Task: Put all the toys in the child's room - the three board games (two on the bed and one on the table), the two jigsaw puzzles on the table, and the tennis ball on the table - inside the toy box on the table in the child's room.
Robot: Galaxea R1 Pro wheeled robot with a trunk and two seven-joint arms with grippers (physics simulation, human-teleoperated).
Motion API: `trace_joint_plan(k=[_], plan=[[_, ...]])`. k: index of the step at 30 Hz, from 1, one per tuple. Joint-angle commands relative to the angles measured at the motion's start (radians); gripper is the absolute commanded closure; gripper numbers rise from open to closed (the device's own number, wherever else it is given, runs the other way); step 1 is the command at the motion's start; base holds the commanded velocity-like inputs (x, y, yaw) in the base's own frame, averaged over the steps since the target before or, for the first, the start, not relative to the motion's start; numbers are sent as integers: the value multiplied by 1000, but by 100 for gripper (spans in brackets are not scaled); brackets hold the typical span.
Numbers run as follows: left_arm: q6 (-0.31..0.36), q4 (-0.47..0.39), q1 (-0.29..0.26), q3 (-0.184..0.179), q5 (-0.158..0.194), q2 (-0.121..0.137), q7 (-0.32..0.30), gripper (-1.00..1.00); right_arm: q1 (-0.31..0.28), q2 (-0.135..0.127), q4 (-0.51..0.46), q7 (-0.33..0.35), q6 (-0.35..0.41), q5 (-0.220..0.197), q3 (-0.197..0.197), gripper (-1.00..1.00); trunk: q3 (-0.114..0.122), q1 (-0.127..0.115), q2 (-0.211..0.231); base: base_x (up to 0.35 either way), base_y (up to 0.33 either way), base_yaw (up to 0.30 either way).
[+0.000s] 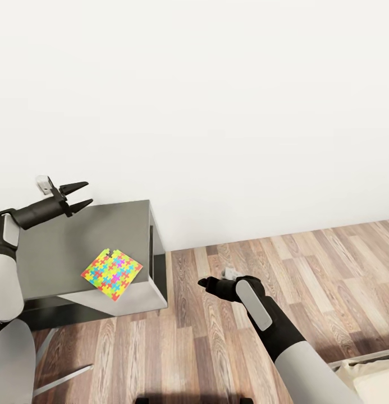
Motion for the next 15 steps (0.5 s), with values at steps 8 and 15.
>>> trace_joint_plan(k=[8, 15], plan=[[10, -2, -1, 3, -6, 2, -7, -100, -1, 1, 2, -10, 0, -13, 2, -100, -1, 0, -2, -111, 5, 52], [10, -53, 10, -6, -3, -1, -10, -100, -1, 5, 17, -8, -1, -15, 3, -100, 3, 0, -2, -126, 1, 226]])
